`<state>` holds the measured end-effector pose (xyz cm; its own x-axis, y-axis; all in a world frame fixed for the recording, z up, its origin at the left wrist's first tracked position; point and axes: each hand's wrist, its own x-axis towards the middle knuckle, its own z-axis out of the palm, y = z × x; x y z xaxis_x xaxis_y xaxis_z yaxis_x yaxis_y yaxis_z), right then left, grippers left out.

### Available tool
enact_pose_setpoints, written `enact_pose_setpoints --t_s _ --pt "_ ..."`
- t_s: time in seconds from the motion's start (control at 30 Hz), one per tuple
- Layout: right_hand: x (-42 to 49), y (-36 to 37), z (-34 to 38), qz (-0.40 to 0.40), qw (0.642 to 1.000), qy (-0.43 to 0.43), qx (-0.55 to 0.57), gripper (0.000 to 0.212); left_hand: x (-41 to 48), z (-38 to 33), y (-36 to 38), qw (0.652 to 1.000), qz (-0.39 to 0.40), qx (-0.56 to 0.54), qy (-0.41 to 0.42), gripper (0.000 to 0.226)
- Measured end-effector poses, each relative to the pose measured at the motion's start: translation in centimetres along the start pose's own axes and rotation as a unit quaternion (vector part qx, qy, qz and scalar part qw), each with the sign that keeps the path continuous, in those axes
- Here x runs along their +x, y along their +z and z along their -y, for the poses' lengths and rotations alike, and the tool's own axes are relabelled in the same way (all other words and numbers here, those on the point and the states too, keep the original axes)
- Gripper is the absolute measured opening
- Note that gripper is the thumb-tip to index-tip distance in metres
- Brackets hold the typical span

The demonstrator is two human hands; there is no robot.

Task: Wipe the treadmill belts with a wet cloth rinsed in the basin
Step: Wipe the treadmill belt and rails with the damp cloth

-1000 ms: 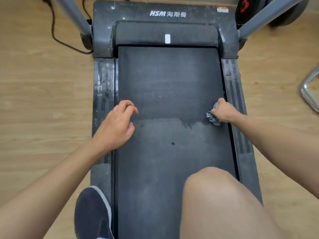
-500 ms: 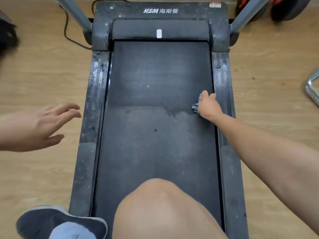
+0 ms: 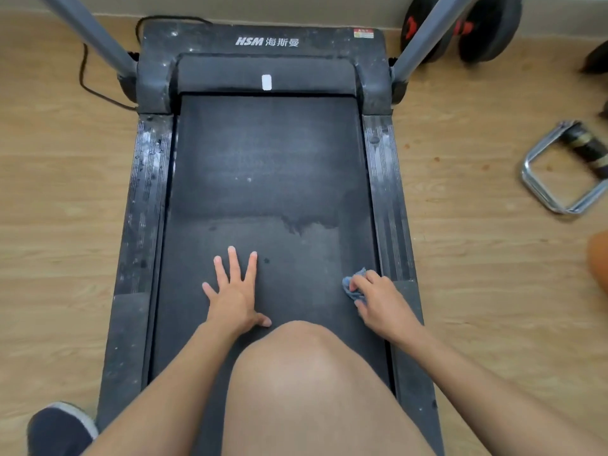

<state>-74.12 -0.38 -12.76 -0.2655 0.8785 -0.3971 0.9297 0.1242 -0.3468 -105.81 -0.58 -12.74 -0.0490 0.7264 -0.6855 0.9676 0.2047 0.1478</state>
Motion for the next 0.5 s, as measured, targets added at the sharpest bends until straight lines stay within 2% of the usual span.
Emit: enact_pose_setpoints --t_s 0.13,0.33,0.5 --pt "2.5 -0.3 0.1 -0.04 0.996 0.028 0.07 0.022 0.0 -0.2 -0.1 1.0 0.001 0.004 0.0 0.154" --pt "15.0 -5.4 0.4 -0.149 0.987 0.063 0.022 0.017 0.3 -0.2 0.1 1.0 -0.002 0.019 0.002 0.155" --pt "16.5 -6.7 0.1 -0.127 0.991 0.044 -0.024 0.014 0.2 -0.1 0.2 1.0 -0.011 0.023 0.008 0.156"
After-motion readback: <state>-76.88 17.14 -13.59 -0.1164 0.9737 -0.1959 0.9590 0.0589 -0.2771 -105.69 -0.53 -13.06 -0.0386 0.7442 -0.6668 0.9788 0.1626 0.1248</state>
